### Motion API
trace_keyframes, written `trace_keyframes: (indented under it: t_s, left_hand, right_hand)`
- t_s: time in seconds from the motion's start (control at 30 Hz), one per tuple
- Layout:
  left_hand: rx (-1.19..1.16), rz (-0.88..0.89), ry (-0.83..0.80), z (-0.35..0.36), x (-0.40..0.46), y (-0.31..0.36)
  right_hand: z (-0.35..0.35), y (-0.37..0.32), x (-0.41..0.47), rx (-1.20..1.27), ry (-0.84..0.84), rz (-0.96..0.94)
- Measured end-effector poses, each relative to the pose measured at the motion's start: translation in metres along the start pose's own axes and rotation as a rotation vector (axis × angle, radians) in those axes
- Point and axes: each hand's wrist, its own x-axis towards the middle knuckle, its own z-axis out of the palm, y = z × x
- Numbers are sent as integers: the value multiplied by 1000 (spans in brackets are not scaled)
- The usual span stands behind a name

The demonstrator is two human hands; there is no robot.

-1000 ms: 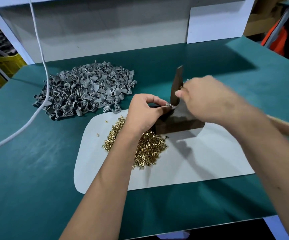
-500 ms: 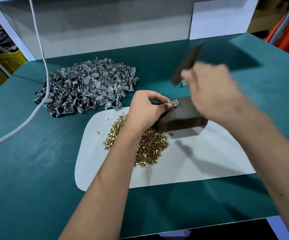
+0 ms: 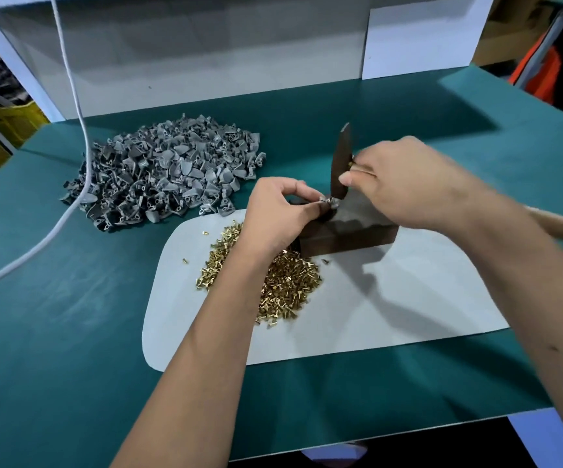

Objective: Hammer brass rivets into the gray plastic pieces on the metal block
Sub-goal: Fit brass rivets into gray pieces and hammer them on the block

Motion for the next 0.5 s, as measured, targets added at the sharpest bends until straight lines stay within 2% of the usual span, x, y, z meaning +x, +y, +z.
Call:
trace_keyframes:
  t_s: [0.13, 0.37, 0.5]
  left_hand:
    - [-38, -33, 0, -1, 1, 0]
    - [-102, -79, -20, 0, -5, 7]
    - [-110, -82, -20, 1, -7, 10]
  right_hand:
    - [0, 23, -5, 142, 242, 152]
    - [33, 57, -14, 14, 108, 478]
    - [46, 58, -19, 9, 177, 575]
